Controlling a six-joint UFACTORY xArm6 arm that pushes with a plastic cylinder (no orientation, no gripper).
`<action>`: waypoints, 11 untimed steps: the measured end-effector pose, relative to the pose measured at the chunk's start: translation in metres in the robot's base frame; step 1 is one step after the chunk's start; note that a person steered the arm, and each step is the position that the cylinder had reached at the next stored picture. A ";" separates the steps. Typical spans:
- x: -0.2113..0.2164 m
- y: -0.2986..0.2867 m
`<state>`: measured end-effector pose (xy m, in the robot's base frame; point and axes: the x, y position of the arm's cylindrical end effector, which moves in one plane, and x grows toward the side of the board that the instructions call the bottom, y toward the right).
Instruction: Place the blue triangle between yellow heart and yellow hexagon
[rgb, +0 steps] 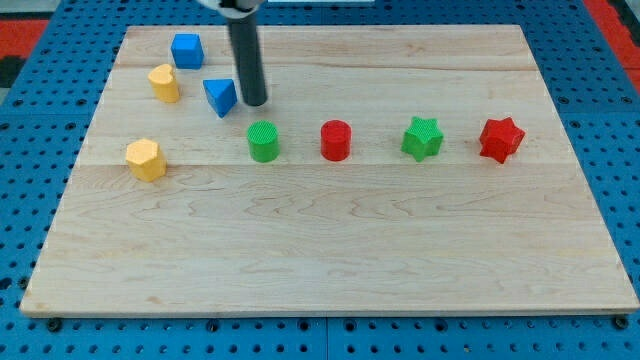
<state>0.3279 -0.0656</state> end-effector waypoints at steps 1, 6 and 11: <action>-0.028 0.018; 0.034 -0.095; 0.065 -0.109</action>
